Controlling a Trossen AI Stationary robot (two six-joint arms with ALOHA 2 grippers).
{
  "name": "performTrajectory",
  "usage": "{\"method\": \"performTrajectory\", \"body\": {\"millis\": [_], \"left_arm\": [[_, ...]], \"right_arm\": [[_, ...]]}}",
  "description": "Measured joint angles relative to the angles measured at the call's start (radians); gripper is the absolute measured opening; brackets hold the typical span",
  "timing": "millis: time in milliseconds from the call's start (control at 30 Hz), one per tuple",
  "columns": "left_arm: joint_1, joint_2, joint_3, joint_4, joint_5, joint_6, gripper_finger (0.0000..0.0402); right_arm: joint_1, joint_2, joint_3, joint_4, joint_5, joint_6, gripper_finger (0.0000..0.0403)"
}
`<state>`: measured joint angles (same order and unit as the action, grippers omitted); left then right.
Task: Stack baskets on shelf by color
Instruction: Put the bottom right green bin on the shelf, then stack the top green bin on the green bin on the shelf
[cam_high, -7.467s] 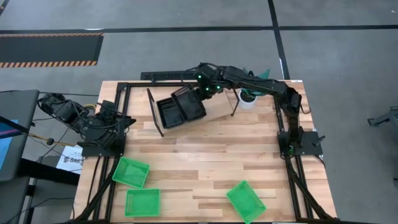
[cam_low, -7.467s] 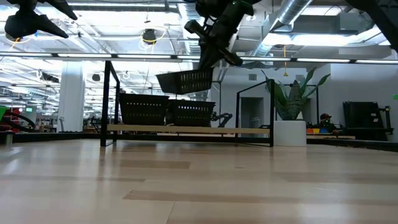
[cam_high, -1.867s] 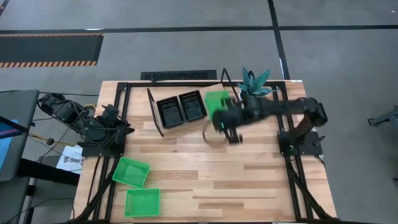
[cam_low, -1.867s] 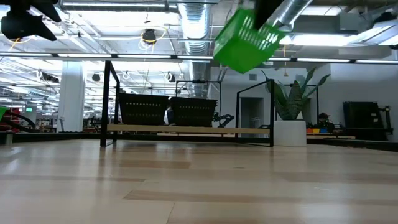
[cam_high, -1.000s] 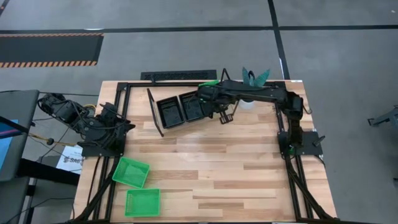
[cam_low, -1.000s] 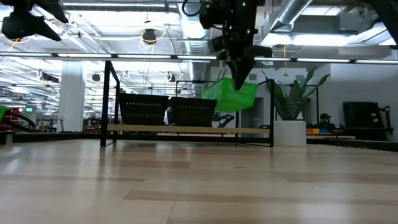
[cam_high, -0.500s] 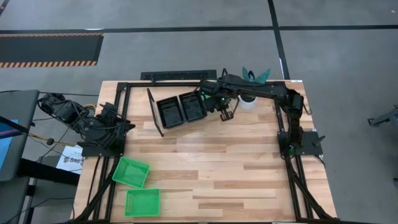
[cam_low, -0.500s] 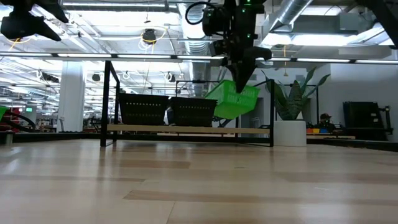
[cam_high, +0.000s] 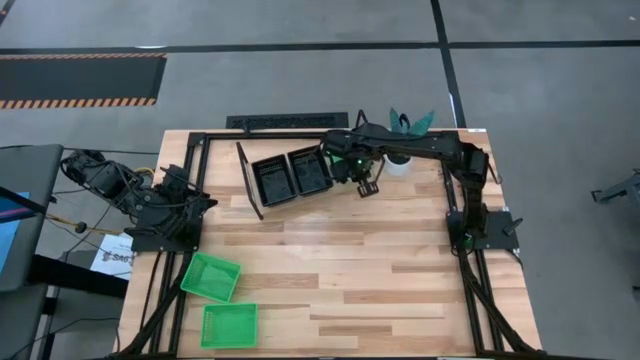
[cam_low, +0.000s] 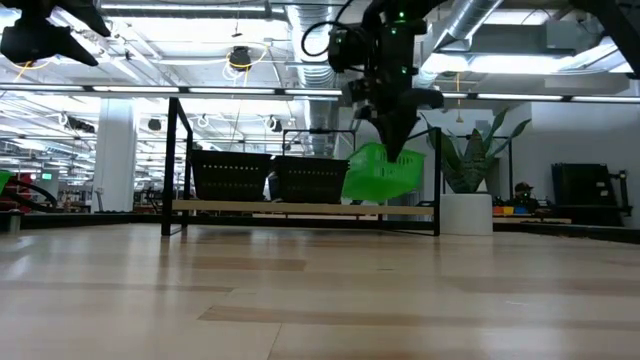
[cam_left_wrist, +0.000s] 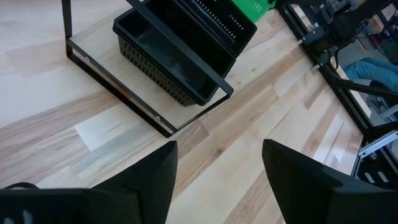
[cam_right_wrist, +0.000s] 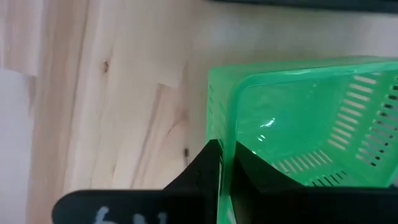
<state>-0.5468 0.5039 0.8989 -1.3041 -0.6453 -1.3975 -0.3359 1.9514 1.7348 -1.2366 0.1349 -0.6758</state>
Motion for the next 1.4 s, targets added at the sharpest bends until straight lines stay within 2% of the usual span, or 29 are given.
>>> {"method": "performTrajectory", "body": {"millis": [433,700,833,1000,1133,1267,1400], "left_arm": [[0.0,0.0,0.0,0.0,-0.003,-0.004,0.0226],[0.0,0.0,0.0,0.0,0.016,-0.014,0.0226],[0.0,0.0,0.0,0.0,0.067,0.007,0.0226],[0.0,0.0,0.0,0.011,0.203,0.047,0.0226],[0.0,0.046,0.0,0.054,0.371,0.078,0.0226],[-0.004,0.188,0.0,0.071,0.597,0.093,0.0212],[-0.036,0.385,-0.001,0.085,0.746,0.126,0.0163]], "right_arm": [[0.007,0.0,-0.045,0.053,0.024,0.04,0.0052],[0.009,0.0,-0.045,0.08,0.025,0.04,0.0112],[0.014,0.0,-0.032,0.071,0.03,0.058,0.0144],[0.023,-0.009,0.057,-0.006,0.04,0.127,0.0173],[0.053,-0.01,0.183,-0.105,0.044,0.21,0.0184],[0.107,-0.013,0.29,-0.132,0.046,0.277,0.0187],[0.159,-0.013,0.37,-0.131,0.049,0.312,0.0183]]}}
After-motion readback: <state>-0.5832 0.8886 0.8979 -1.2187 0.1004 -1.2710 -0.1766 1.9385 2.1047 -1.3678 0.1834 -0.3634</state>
